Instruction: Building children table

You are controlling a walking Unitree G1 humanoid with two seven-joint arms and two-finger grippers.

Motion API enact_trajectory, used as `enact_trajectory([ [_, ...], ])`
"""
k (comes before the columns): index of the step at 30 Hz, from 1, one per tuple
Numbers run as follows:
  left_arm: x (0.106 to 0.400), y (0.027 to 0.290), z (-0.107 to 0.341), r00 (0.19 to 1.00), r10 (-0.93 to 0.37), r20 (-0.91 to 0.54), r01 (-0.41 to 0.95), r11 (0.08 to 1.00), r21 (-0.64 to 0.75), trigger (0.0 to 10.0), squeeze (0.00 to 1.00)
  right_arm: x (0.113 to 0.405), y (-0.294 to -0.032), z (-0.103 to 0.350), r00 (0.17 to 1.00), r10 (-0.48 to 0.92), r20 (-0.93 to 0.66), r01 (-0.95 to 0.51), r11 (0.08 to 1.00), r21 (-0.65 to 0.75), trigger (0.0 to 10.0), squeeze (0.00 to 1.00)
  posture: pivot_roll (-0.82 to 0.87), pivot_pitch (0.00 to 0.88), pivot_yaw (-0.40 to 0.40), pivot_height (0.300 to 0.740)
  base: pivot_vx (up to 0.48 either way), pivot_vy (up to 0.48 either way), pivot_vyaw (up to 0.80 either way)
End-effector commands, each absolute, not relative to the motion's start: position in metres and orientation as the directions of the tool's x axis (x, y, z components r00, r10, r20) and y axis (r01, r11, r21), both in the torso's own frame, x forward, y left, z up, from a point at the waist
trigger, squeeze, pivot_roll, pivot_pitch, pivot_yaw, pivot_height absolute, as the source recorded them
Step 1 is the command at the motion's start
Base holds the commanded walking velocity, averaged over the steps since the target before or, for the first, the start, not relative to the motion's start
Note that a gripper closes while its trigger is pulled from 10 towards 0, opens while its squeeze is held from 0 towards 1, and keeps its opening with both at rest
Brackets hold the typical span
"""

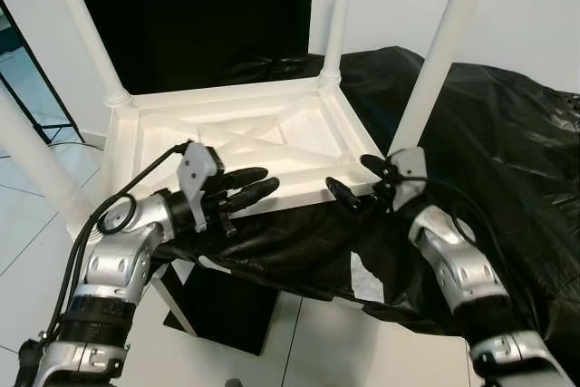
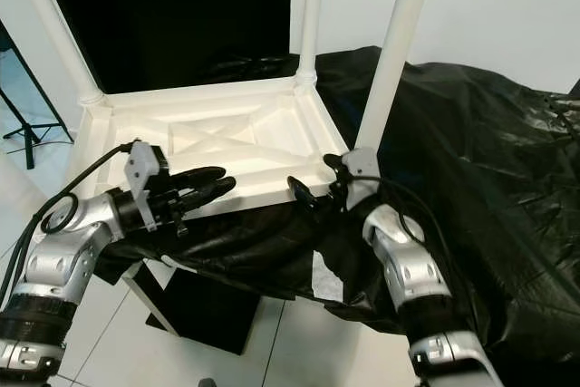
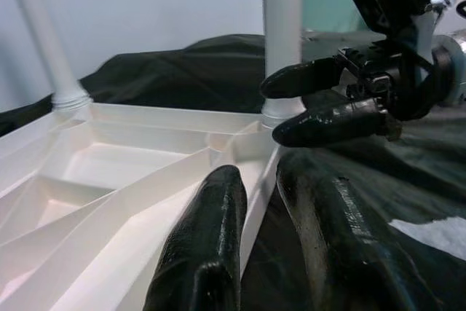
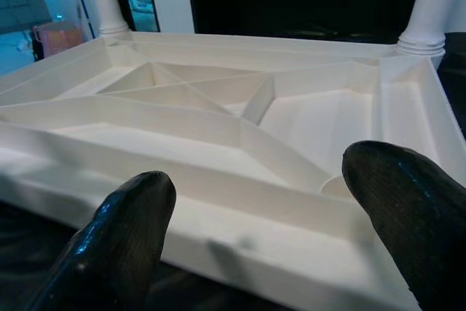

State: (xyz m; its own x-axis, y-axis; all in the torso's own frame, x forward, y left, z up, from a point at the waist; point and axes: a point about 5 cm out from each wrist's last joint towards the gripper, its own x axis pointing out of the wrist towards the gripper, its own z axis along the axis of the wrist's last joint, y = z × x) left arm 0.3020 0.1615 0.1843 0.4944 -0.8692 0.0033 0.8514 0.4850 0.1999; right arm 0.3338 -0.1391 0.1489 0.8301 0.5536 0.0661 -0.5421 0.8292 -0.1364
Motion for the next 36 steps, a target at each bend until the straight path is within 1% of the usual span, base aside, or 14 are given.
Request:
enact_trajectory([
  [1, 0.306, 0.169, 0.187, 0.633, -0.773, 0.041, 0.758, 0.630, 0.172, 10.0, 0.00, 0.337, -0.145, 0.145, 0.837, 0.545, 0.046, -0.535, 0.834, -0.132, 10.0, 0.00, 0.02, 0.000, -0.052, 0.740, 0.000, 0.000, 0.00],
  [6, 0.307, 0.195, 0.182, 0.725, -0.688, 0.002, 0.684, 0.722, 0.104, 10.0, 0.00, 0.355, -0.142, 0.154, 0.847, 0.527, 0.062, -0.518, 0.847, -0.123, 10.0, 0.00, 0.03, 0.000, -0.047, 0.740, 0.000, 0.000, 0.00],
  [9, 0.307, 0.199, 0.183, 0.733, -0.680, 0.000, 0.676, 0.728, 0.114, 10.0, 0.00, 0.358, -0.140, 0.155, 0.851, 0.521, 0.071, -0.511, 0.851, -0.120, 10.0, 0.00, 0.03, 0.000, -0.045, 0.740, 0.000, 0.000, 0.00],
  [11, 0.312, 0.212, 0.185, 0.756, -0.654, -0.013, 0.651, 0.749, 0.122, 10.0, 0.00, 0.365, -0.128, 0.156, 0.858, 0.506, 0.094, -0.498, 0.862, -0.093, 10.0, 0.00, 0.03, 0.000, -0.042, 0.740, 0.000, 0.000, 0.00],
  [17, 0.321, 0.231, 0.187, 0.793, -0.608, -0.040, 0.607, 0.783, 0.139, 10.0, 0.00, 0.374, -0.103, 0.156, 0.889, 0.443, 0.111, -0.442, 0.896, -0.038, 10.0, 0.00, 0.02, 0.000, -0.033, 0.740, 0.000, 0.000, 0.00],
  [19, 0.321, 0.231, 0.187, 0.793, -0.608, -0.040, 0.607, 0.783, 0.139, 10.0, 0.00, 0.374, -0.103, 0.156, 0.889, 0.443, 0.111, -0.442, 0.896, -0.038, 10.0, 0.00, 0.02, 0.000, -0.033, 0.740, 0.000, 0.000, 0.00],
  [21, 0.322, 0.234, 0.187, 0.795, -0.604, -0.058, 0.606, 0.782, 0.146, 10.0, 0.00, 0.380, -0.101, 0.161, 0.919, 0.375, 0.125, -0.372, 0.927, -0.041, 10.0, 0.00, 0.02, 0.000, -0.032, 0.740, 0.000, 0.000, 0.00],
  [23, 0.323, 0.236, 0.188, 0.795, -0.602, -0.067, 0.605, 0.782, 0.148, 10.0, 0.00, 0.388, -0.104, 0.168, 0.948, 0.292, 0.127, -0.289, 0.956, -0.042, 10.0, 0.00, 0.02, 0.000, -0.033, 0.740, 0.000, 0.000, 0.00],
  [27, 0.323, 0.237, 0.188, 0.794, -0.603, -0.075, 0.607, 0.780, 0.154, 10.0, 0.00, 0.391, -0.108, 0.172, 0.958, 0.251, 0.136, -0.246, 0.968, -0.053, 10.0, 0.00, 0.02, 0.000, -0.035, 0.740, 0.000, 0.000, 0.00],
  [29, 0.325, 0.239, 0.188, 0.791, -0.606, -0.092, 0.612, 0.774, 0.165, 10.0, 0.00, 0.396, -0.122, 0.180, 0.976, 0.143, 0.162, -0.135, 0.989, -0.062, 10.0, 0.00, 0.03, 0.000, -0.036, 0.740, 0.000, 0.000, 0.00],
  [30, 0.325, 0.239, 0.188, 0.791, -0.606, -0.092, 0.612, 0.774, 0.165, 10.0, 0.00, 0.396, -0.122, 0.180, 0.976, 0.143, 0.162, -0.135, 0.989, -0.062, 10.0, 0.00, 0.03, 0.000, -0.036, 0.740, 0.000, 0.000, 0.00],
  [31, 0.326, 0.239, 0.188, 0.784, -0.613, -0.099, 0.620, 0.765, 0.173, 10.0, 0.00, 0.397, -0.130, 0.183, 0.980, 0.091, 0.176, -0.080, 0.995, -0.067, 10.0, 0.00, 0.02, 0.000, -0.037, 0.740, 0.000, 0.000, 0.00],
  [34, 0.326, 0.239, 0.188, 0.784, -0.613, -0.099, 0.620, 0.765, 0.173, 10.0, 0.00, 0.397, -0.130, 0.183, 0.980, 0.091, 0.176, -0.080, 0.995, -0.067, 10.0, 0.00, 0.02, 0.000, -0.037, 0.740, 0.000, 0.000, 0.00],
  [36, 0.330, 0.235, 0.189, 0.765, -0.634, -0.116, 0.643, 0.739, 0.201, 10.0, 0.00, 0.398, -0.145, 0.185, 0.981, 0.007, 0.192, 0.007, 0.998, -0.068, 10.0, 0.00, 0.02, 0.000, -0.032, 0.740, 0.000, 0.000, 0.00],
])
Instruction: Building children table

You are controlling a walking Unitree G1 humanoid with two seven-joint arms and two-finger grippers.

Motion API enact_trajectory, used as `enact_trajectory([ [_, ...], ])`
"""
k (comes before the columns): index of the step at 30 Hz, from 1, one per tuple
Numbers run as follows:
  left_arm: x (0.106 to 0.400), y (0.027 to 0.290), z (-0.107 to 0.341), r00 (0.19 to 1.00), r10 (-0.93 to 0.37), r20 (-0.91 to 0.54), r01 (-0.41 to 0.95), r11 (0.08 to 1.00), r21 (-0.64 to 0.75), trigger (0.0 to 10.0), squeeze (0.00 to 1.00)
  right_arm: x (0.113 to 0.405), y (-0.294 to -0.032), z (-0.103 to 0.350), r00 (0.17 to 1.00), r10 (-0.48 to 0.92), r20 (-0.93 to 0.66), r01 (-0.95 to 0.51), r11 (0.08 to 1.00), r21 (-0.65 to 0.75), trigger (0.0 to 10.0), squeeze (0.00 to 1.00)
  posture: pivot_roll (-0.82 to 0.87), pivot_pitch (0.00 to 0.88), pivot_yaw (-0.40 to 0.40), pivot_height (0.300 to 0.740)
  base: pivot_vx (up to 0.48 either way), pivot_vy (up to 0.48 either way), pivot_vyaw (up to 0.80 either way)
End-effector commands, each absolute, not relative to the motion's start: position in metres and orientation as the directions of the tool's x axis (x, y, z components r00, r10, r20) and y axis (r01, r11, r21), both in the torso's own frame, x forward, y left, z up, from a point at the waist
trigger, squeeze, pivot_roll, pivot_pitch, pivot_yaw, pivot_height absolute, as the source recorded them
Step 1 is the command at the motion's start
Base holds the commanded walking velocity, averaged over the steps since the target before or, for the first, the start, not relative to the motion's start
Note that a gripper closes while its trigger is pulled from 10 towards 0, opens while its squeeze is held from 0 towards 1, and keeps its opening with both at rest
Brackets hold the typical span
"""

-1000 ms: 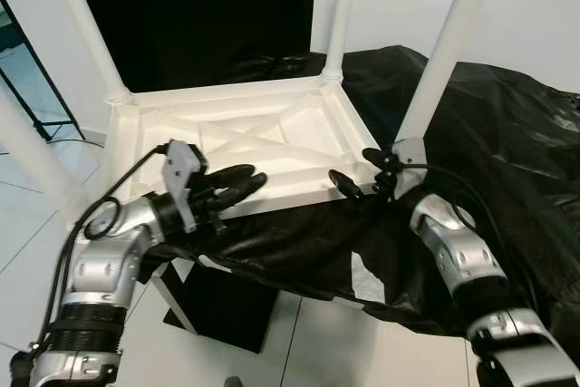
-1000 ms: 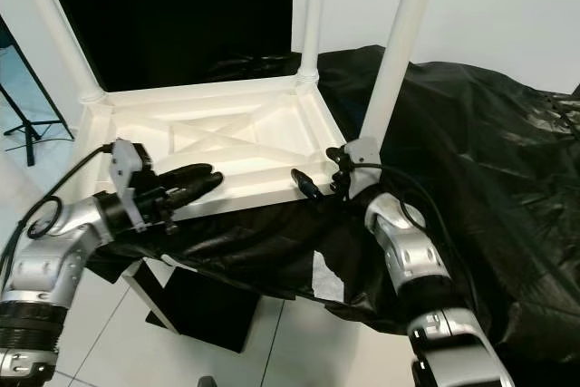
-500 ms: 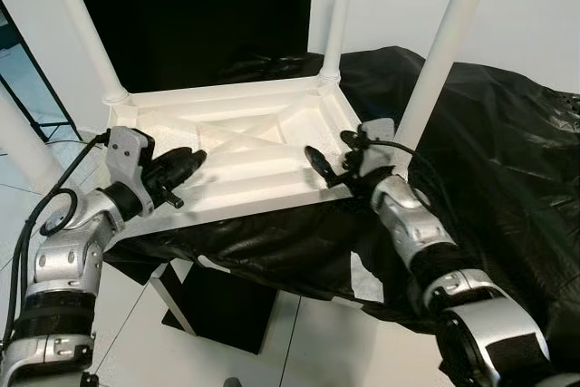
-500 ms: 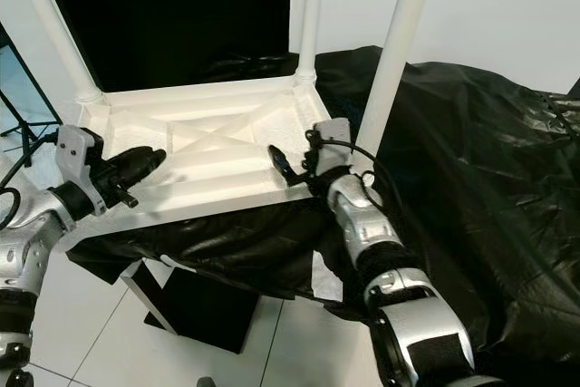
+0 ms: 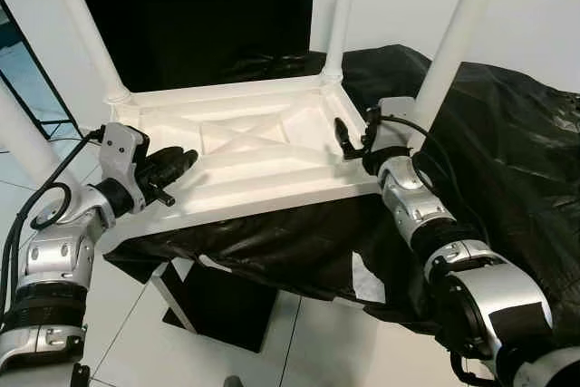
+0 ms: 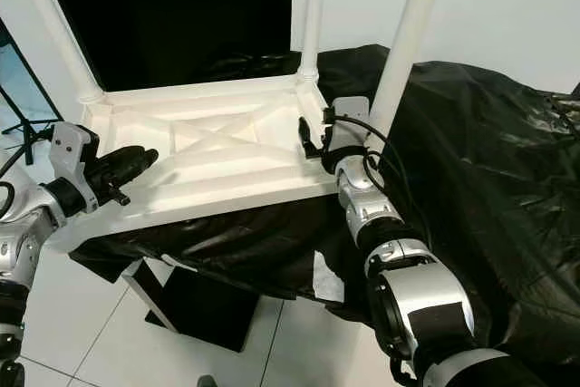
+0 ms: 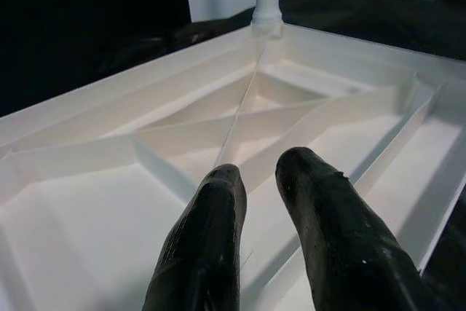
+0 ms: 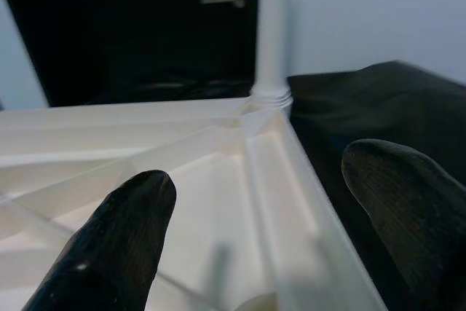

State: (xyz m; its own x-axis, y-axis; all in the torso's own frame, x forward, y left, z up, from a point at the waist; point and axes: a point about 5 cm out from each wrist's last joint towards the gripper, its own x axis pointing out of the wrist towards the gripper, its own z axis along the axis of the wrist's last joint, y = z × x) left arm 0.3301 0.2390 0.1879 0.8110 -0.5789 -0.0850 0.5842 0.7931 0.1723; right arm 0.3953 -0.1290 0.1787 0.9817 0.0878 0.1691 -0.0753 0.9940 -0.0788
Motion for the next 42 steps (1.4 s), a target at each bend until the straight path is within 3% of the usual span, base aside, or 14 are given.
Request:
enact_trajectory([
  [1, 0.332, 0.232, 0.190, 0.752, -0.647, -0.122, 0.657, 0.724, 0.211, 10.0, 0.00, 0.397, -0.152, 0.184, 0.980, -0.026, 0.195, 0.041, 0.997, -0.071, 10.0, 0.00, 0.02, 0.000, -0.028, 0.740, 0.000, 0.000, 0.00],
  [10, 0.344, 0.203, 0.199, 0.667, -0.734, -0.127, 0.737, 0.626, 0.254, 10.0, 0.00, 0.391, -0.185, 0.180, 0.962, -0.163, 0.221, 0.188, 0.977, -0.100, 10.0, 0.00, 0.00, 0.000, -0.015, 0.740, 0.000, 0.000, 0.00],
  [11, 0.346, 0.186, 0.205, 0.625, -0.774, -0.107, 0.768, 0.583, 0.265, 10.0, 0.00, 0.388, -0.199, 0.179, 0.947, -0.218, 0.238, 0.250, 0.962, -0.114, 10.0, 0.00, 0.00, 0.000, -0.010, 0.740, 0.000, 0.000, 0.00],
  [20, 0.351, 0.123, 0.213, 0.474, -0.879, -0.051, 0.851, 0.442, 0.285, 10.0, 0.00, 0.371, -0.245, 0.179, 0.875, -0.374, 0.308, 0.437, 0.884, -0.165, 10.0, 0.00, -0.02, 0.000, 0.003, 0.740, 0.000, 0.000, 0.00],
  [26, 0.347, 0.095, 0.212, 0.397, -0.917, -0.027, 0.884, 0.374, 0.281, 10.0, 0.00, 0.362, -0.264, 0.180, 0.842, -0.425, 0.333, 0.496, 0.852, -0.168, 10.0, 0.00, -0.04, 0.000, 0.014, 0.740, 0.000, 0.000, 0.00],
  [32, 0.340, 0.081, 0.210, 0.351, -0.936, -0.012, 0.902, 0.335, 0.271, 10.0, 0.00, 0.360, -0.263, 0.180, 0.846, -0.403, 0.350, 0.480, 0.861, -0.169, 10.0, 0.00, -0.04, 0.000, 0.021, 0.740, 0.000, 0.000, 0.00],
  [35, 0.328, 0.073, 0.207, 0.319, -0.948, 0.003, 0.915, 0.309, 0.259, 10.0, 0.00, 0.363, -0.245, 0.180, 0.886, -0.298, 0.355, 0.370, 0.916, -0.157, 10.0, 0.00, -0.03, 0.000, 0.019, 0.740, 0.000, 0.000, 0.00],
  [37, 0.315, 0.071, 0.201, 0.310, -0.951, 0.011, 0.919, 0.302, 0.254, 10.0, 0.00, 0.364, -0.222, 0.176, 0.928, -0.150, 0.341, 0.212, 0.965, -0.152, 10.0, 0.00, -0.03, 0.000, 0.018, 0.740, 0.000, 0.000, 0.00],
  [42, 0.306, 0.076, 0.194, 0.331, -0.944, 0.008, 0.917, 0.324, 0.233, 10.0, 0.00, 0.362, -0.209, 0.172, 0.941, -0.061, 0.332, 0.114, 0.983, -0.144, 10.0, 0.00, -0.01, 0.000, 0.009, 0.740, 0.000, 0.000, 0.00],
])
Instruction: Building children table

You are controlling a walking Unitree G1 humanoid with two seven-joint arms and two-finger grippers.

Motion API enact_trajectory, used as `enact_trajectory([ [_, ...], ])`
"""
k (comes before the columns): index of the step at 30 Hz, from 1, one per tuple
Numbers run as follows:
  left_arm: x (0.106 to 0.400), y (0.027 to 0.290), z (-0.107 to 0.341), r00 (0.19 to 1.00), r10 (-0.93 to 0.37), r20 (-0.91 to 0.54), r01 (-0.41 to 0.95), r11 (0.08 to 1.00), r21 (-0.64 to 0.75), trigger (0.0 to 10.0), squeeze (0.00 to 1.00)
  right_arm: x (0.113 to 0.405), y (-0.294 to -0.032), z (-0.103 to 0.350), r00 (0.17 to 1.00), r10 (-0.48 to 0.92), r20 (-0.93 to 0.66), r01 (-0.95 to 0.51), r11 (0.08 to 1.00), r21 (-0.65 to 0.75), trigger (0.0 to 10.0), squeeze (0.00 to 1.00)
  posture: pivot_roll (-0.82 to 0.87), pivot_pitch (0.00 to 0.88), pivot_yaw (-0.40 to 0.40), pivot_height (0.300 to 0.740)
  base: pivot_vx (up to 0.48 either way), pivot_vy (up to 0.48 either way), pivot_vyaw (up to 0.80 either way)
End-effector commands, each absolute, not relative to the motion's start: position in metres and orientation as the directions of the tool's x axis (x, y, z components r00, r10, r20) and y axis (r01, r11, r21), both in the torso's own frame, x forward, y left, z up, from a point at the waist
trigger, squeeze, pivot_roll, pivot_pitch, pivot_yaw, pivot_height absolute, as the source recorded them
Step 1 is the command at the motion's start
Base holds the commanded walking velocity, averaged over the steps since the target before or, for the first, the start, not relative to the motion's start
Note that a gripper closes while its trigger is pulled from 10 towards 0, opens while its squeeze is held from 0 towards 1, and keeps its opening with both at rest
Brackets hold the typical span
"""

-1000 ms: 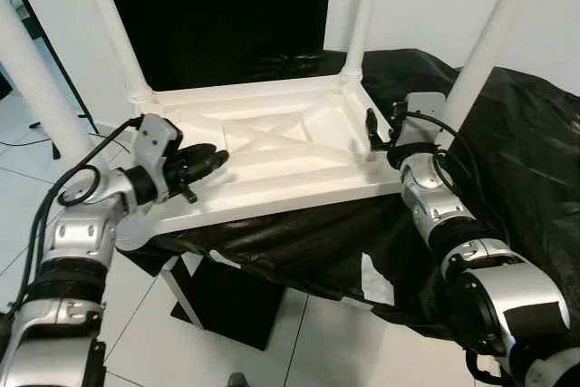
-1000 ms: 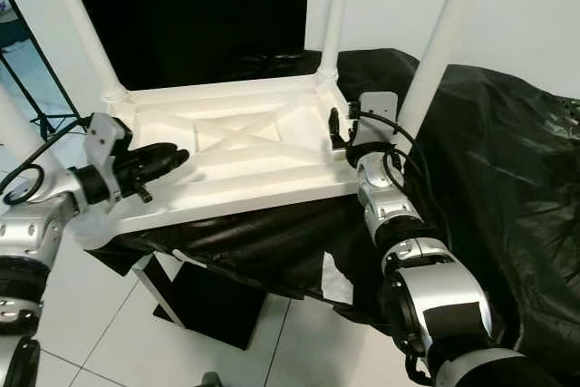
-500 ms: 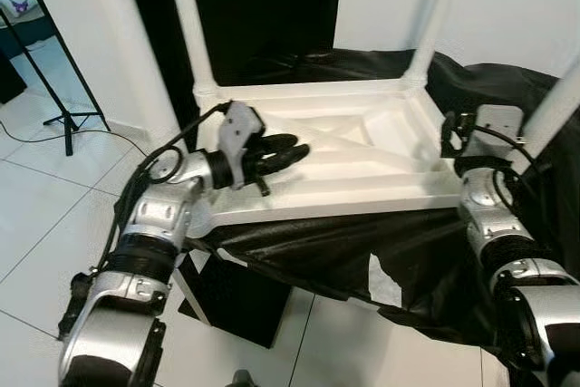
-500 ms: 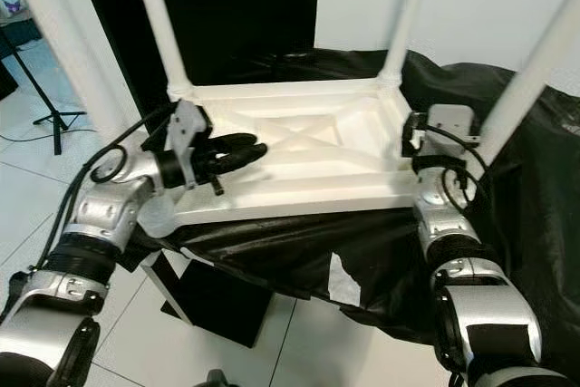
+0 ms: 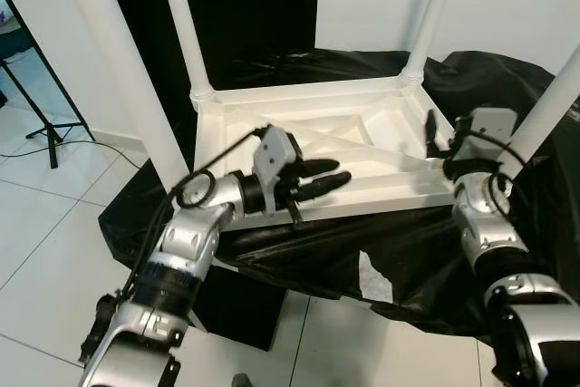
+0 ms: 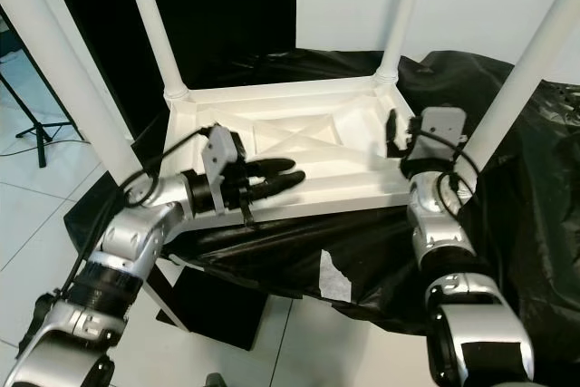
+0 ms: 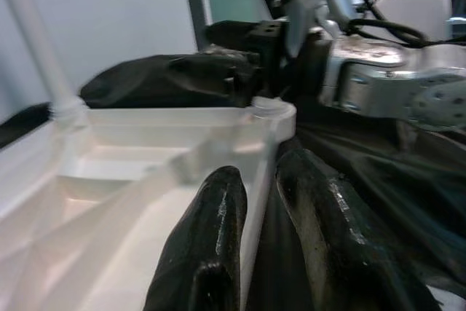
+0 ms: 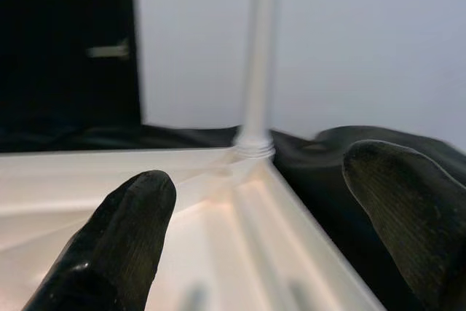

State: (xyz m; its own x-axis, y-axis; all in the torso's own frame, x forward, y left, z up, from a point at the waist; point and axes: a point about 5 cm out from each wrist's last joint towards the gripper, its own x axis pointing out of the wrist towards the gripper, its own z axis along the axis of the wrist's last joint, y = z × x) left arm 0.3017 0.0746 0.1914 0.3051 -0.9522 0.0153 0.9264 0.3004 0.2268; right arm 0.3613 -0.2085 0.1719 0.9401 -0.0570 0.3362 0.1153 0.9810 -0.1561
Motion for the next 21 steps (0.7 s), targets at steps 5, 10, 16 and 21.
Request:
enact_trajectory([
  [5, 0.283, 0.088, 0.185, 0.393, -0.919, 0.026, 0.903, 0.392, 0.174, 10.0, 0.00, 0.356, -0.190, 0.161, 0.952, 0.058, 0.300, -0.016, 0.990, -0.140, 10.0, 0.00, 0.02, 0.000, -0.013, 0.740, 0.000, 0.000, 0.00],
  [10, 0.264, 0.100, 0.183, 0.411, -0.911, 0.030, 0.901, 0.411, 0.136, 10.0, 0.00, 0.351, -0.183, 0.155, 0.954, 0.115, 0.278, -0.079, 0.987, -0.137, 10.0, 0.00, 0.03, 0.000, -0.026, 0.740, 0.000, 0.000, 0.00],
  [16, 0.248, 0.115, 0.181, 0.398, -0.917, 0.002, 0.913, 0.397, 0.094, 10.0, 0.00, 0.346, -0.178, 0.149, 0.952, 0.171, 0.255, -0.142, 0.981, -0.129, 10.0, 0.00, 0.04, 0.000, -0.035, 0.740, 0.000, 0.000, 0.00],
  [21, 0.225, 0.168, 0.177, 0.386, -0.916, -0.114, 0.923, 0.382, 0.057, 10.0, 0.00, 0.333, -0.170, 0.140, 0.940, 0.264, 0.214, -0.240, 0.962, -0.131, 10.0, 0.00, 0.05, 0.000, -0.037, 0.740, 0.000, 0.000, 0.00],
])
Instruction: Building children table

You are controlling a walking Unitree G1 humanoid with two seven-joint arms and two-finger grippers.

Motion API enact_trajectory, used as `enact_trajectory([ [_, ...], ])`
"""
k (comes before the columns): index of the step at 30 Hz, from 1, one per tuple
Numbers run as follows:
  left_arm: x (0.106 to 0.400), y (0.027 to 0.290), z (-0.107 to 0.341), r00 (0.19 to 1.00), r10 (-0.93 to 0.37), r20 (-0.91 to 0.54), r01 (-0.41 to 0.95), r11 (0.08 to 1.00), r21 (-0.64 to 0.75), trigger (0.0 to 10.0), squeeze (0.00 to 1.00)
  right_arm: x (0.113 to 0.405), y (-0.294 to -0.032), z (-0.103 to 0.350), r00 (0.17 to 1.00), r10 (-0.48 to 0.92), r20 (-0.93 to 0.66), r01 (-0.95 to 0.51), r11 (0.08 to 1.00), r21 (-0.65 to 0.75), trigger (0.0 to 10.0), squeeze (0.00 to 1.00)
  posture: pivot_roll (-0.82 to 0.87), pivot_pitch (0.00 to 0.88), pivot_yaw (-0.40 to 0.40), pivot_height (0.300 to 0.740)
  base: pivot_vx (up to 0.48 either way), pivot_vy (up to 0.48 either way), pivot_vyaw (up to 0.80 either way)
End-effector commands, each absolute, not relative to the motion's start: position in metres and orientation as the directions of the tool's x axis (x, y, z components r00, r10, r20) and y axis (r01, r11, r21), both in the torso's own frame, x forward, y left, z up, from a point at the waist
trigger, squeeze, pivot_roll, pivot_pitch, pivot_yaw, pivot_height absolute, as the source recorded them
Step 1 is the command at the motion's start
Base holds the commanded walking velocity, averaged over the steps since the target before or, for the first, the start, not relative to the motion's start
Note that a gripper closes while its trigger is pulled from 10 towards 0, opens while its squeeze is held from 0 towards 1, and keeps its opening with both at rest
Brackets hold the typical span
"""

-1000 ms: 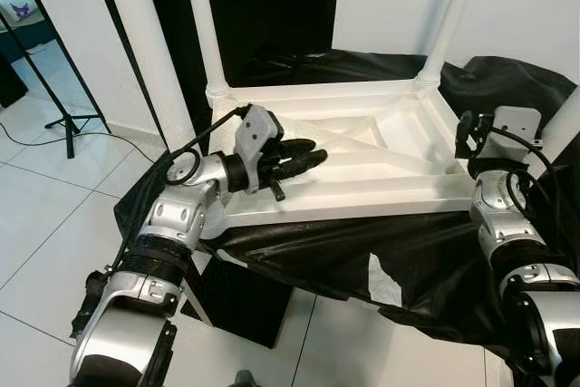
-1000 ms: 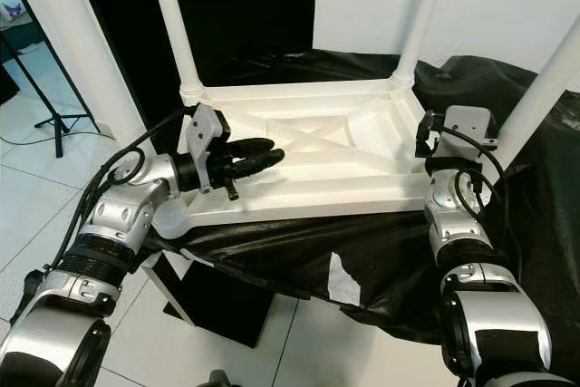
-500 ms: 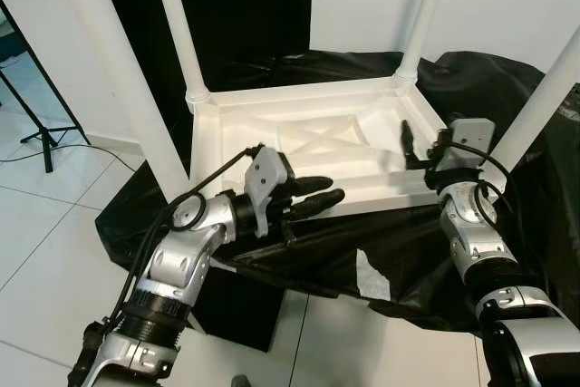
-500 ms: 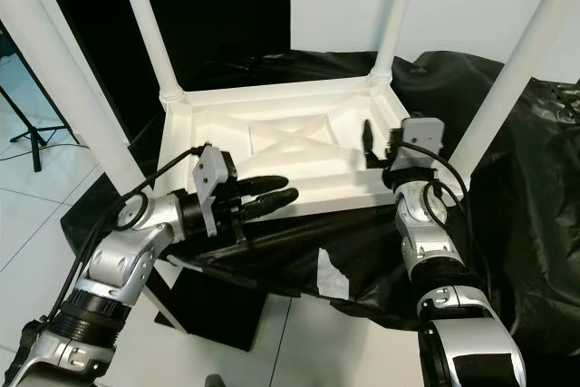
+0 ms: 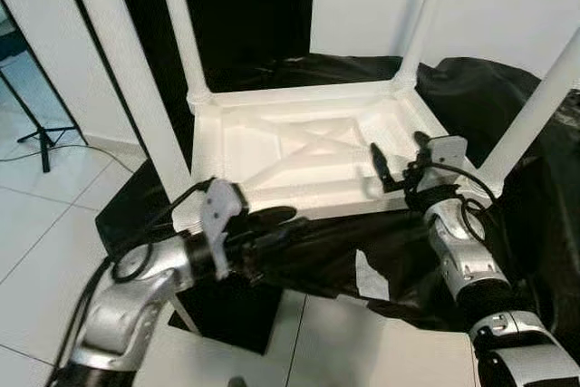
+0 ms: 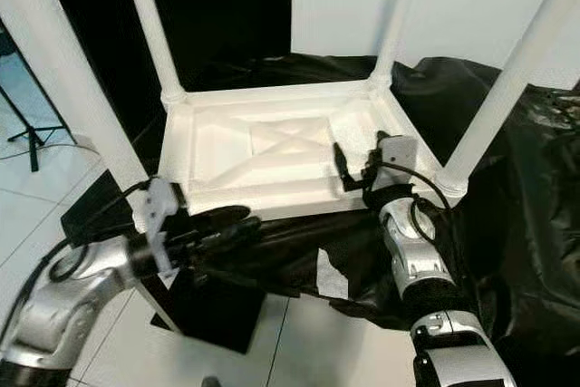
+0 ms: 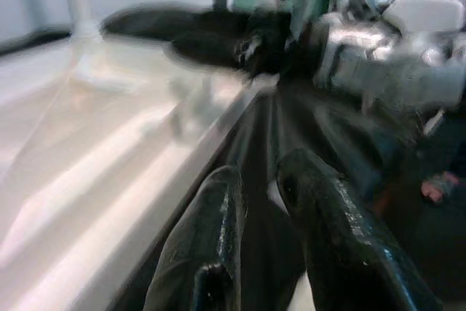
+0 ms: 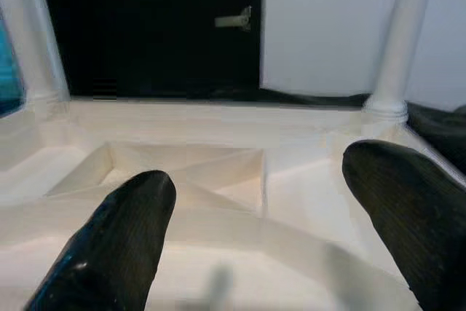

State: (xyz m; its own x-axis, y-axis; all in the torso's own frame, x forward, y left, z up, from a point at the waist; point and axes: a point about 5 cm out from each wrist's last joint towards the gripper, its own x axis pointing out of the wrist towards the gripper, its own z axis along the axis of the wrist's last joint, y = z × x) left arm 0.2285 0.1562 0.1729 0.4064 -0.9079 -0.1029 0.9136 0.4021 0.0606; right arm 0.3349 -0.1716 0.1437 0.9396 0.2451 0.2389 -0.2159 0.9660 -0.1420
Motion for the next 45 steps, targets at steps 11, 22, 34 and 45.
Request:
enact_trajectory([
  [11, 0.210, 0.235, 0.157, 0.507, -0.810, -0.295, 0.853, 0.520, 0.039, 10.0, 0.00, 0.304, -0.173, 0.126, 0.929, 0.335, 0.160, -0.315, 0.939, -0.138, 10.0, 0.00, 0.05, 0.000, -0.034, 0.740, 0.000, 0.000, 0.00],
  [22, 0.236, 0.314, 0.156, 0.716, -0.550, -0.430, 0.663, 0.728, 0.173, 10.0, 0.00, 0.273, -0.166, 0.122, 0.917, 0.390, 0.082, -0.384, 0.920, -0.084, 10.0, 0.00, 0.05, 0.000, -0.034, 0.740, 0.000, 0.000, 0.00],
  [34, 0.304, 0.326, 0.169, 0.929, -0.305, -0.208, 0.350, 0.906, 0.236, 10.0, 0.00, 0.262, -0.167, 0.105, 0.962, 0.274, -0.003, -0.274, 0.961, -0.030, 10.0, 0.00, 0.01, 0.000, -0.020, 0.740, 0.000, 0.000, 0.00],
  [45, 0.351, 0.277, 0.184, 0.933, -0.355, 0.056, 0.352, 0.935, 0.051, 10.0, 0.00, 0.254, -0.156, 0.094, 0.983, 0.155, -0.097, -0.149, 0.987, 0.064, 10.0, 0.00, -0.02, 0.000, -0.022, 0.740, 0.000, 0.000, 0.00],
])
